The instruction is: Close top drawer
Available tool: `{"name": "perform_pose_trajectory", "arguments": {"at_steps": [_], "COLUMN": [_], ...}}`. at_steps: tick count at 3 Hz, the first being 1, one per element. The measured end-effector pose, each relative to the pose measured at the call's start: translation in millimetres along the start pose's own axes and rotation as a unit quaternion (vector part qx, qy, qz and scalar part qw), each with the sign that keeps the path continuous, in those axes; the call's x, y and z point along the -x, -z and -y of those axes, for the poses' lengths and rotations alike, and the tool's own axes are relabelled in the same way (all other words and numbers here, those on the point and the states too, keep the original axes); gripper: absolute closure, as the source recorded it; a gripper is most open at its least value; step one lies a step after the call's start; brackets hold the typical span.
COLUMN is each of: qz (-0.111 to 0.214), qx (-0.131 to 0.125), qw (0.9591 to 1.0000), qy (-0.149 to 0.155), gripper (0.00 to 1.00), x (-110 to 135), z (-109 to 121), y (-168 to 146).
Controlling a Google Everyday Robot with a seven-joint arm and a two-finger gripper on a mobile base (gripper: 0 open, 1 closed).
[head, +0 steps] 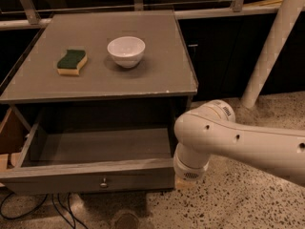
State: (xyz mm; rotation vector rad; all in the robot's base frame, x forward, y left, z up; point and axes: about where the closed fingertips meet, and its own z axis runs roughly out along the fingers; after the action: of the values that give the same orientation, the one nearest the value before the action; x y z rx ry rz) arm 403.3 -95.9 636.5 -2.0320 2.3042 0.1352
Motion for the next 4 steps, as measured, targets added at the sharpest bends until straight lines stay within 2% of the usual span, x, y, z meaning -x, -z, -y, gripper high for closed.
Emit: {"name": "perform_pose_trajectory", "arguments": {"at_steps": [1, 4], "qz": [0.000, 0.000], "qx": [0.000, 0.000], "qw": [1.0000, 1.0000], "qy": [0.000, 0.000], "gripper": [0.82, 0.12], "x": [0.0, 0.0], "z": [0.0, 0.0], "y": [0.0, 0.0]}}
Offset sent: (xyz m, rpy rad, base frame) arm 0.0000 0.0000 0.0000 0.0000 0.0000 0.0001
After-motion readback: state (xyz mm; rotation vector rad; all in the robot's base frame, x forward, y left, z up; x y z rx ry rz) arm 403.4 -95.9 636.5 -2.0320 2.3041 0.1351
